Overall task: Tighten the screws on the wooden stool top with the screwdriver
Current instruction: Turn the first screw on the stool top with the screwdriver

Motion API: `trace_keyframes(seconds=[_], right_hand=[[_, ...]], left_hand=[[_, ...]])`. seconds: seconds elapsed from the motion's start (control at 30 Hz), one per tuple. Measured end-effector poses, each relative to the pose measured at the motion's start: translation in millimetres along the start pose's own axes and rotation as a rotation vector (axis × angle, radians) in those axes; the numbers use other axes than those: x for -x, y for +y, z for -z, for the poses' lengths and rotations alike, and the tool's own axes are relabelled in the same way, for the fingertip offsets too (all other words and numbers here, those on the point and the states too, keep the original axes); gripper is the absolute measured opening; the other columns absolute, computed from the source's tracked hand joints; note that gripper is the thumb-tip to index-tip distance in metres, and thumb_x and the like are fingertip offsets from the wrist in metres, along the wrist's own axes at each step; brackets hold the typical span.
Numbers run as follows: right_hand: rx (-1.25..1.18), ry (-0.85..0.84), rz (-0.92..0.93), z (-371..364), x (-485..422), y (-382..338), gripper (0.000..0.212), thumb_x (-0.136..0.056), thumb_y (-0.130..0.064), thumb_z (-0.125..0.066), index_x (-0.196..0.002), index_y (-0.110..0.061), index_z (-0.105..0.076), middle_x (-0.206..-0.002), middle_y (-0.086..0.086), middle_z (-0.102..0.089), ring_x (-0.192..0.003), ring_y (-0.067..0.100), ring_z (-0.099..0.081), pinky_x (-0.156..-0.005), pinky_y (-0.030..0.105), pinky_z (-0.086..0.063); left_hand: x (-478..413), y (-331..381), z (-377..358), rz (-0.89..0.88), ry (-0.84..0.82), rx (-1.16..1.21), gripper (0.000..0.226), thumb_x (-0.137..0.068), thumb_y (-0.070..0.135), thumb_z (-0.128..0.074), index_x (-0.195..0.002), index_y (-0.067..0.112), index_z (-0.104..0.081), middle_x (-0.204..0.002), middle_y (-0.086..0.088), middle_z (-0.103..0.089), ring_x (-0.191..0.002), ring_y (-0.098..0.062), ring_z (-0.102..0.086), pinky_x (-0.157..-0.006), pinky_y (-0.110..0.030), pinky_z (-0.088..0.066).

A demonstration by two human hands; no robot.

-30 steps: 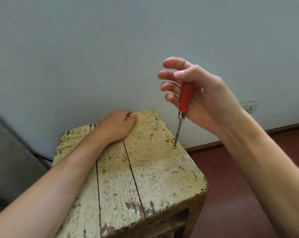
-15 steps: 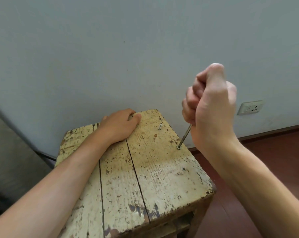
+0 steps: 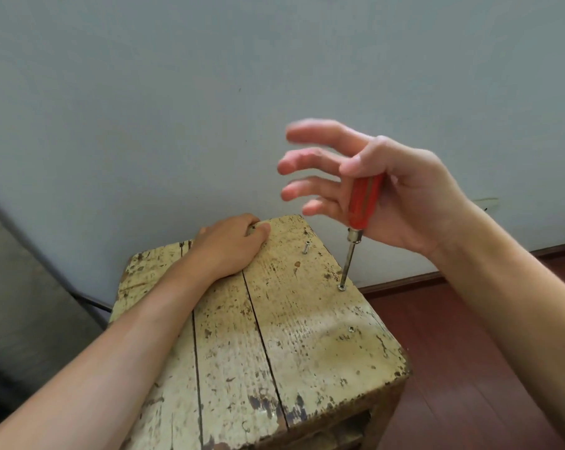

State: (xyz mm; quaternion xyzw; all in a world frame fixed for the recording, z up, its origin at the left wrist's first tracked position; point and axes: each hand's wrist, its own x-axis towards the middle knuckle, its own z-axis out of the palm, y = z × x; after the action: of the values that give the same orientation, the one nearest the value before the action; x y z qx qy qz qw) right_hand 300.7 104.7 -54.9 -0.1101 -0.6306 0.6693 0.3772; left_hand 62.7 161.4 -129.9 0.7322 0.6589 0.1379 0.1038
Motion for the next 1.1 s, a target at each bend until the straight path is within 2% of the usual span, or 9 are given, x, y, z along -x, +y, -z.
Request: trace_keyframes(seconds=[0.1,0.17,0.23,0.43,0.5,0.67,0.87,0.97,1.1], right_hand=[[-0.053,-0.065,-0.066,4.2,-5.3,-0.8,0.051,-0.088,-0.010,-0.042,-0.128,-0.014,-0.074,-0.089,0.013,-0.078,-0.064,0.020,-0.071,-0.059,0.026,-0.058],[0.045,-0.047,-0.065,0.1,-5.5,0.3,0.042,-0.091,-0.015,-0.042,-0.102,-0.015,-0.082,-0.048,-0.003,-0.056,-0.037,0.011,-0.043,-0.042,0.020,-0.038],[0.123,0.020,-0.037,-10.1,-2.2,4.6,0.031,-0.093,-0.023,-0.050,-0.078,-0.016,-0.076,-0.039,-0.011,-0.032,-0.033,0.008,-0.023,-0.042,0.017,-0.023],[0.146,0.843,0.290,-40.7,-4.8,22.0,0.042,-0.112,-0.021,-0.045,-0.070,-0.018,-0.043,-0.044,-0.009,-0.026,-0.034,0.010,-0.019,-0.042,0.015,-0.020],[0.148,0.979,0.364,-46.1,-7.5,24.7,0.041,-0.112,-0.024,-0.048,-0.073,-0.019,-0.040,-0.048,-0.007,-0.027,-0.037,0.009,-0.022,-0.041,0.017,-0.021],[0.140,0.617,0.204,-29.8,-1.6,21.6,0.002,-0.089,-0.021,-0.058,-0.090,-0.020,-0.058,-0.055,-0.007,-0.038,-0.044,0.012,-0.028,-0.040,0.021,-0.023],[0.038,0.084,-0.019,7.6,2.0,4.6,0.036,-0.095,-0.011,-0.050,-0.106,-0.022,-0.083,-0.103,0.004,-0.078,-0.086,0.017,-0.075,-0.068,0.024,-0.056],[0.068,-0.027,-0.030,5.2,-2.8,4.9,0.030,-0.102,-0.016,-0.054,-0.105,-0.021,-0.083,-0.065,-0.002,-0.071,-0.052,0.008,-0.061,-0.053,0.021,-0.049],[0.230,0.056,-0.006,-11.7,-5.0,13.0,0.046,-0.104,-0.031,-0.059,-0.059,-0.024,-0.054,-0.046,-0.012,-0.034,-0.038,0.007,-0.025,-0.041,0.018,-0.023]], left_hand=[[-0.3,-0.7,0.1,-0.002,0.000,-0.004,0.043,-0.102,0.057,-0.033,-0.123,0.031,-0.060,-0.121,0.005,-0.066,-0.115,-0.024,-0.058,-0.104,-0.047,-0.040],[-0.3,-1.2,0.3,0.003,0.000,-0.002,0.045,-0.103,0.058,-0.032,-0.127,0.031,-0.059,-0.121,0.006,-0.065,-0.116,-0.023,-0.058,-0.105,-0.048,-0.040],[0.2,-1.5,-0.1,0.006,-0.008,0.004,0.046,-0.102,0.059,-0.031,-0.128,0.032,-0.058,-0.120,0.008,-0.065,-0.116,-0.022,-0.058,-0.106,-0.048,-0.039],[1.2,-0.2,0.2,0.011,-0.007,0.022,0.046,-0.103,0.056,-0.032,-0.130,0.030,-0.058,-0.128,0.006,-0.064,-0.122,-0.022,-0.056,-0.109,-0.048,-0.037],[1.0,-0.4,1.1,0.009,-0.008,0.021,0.046,-0.104,0.056,-0.032,-0.130,0.029,-0.058,-0.128,0.006,-0.063,-0.122,-0.022,-0.056,-0.110,-0.049,-0.035],[0.7,0.3,-0.1,0.010,-0.004,0.010,0.046,-0.103,0.056,-0.031,-0.129,0.030,-0.059,-0.126,0.007,-0.064,-0.121,-0.022,-0.056,-0.110,-0.049,-0.035],[0.3,1.4,-0.9,0.009,-0.002,0.005,0.046,-0.103,0.057,-0.033,-0.131,0.031,-0.058,-0.129,0.004,-0.064,-0.121,-0.024,-0.056,-0.109,-0.049,-0.037],[0.0,0.3,-0.5,0.009,-0.007,0.002,0.045,-0.103,0.057,-0.032,-0.130,0.031,-0.058,-0.129,0.004,-0.064,-0.120,-0.024,-0.056,-0.108,-0.050,-0.038],[0.8,0.4,0.0,0.006,-0.007,0.011,0.044,-0.103,0.057,-0.032,-0.126,0.031,-0.059,-0.125,0.005,-0.064,-0.118,-0.024,-0.057,-0.108,-0.050,-0.039]])
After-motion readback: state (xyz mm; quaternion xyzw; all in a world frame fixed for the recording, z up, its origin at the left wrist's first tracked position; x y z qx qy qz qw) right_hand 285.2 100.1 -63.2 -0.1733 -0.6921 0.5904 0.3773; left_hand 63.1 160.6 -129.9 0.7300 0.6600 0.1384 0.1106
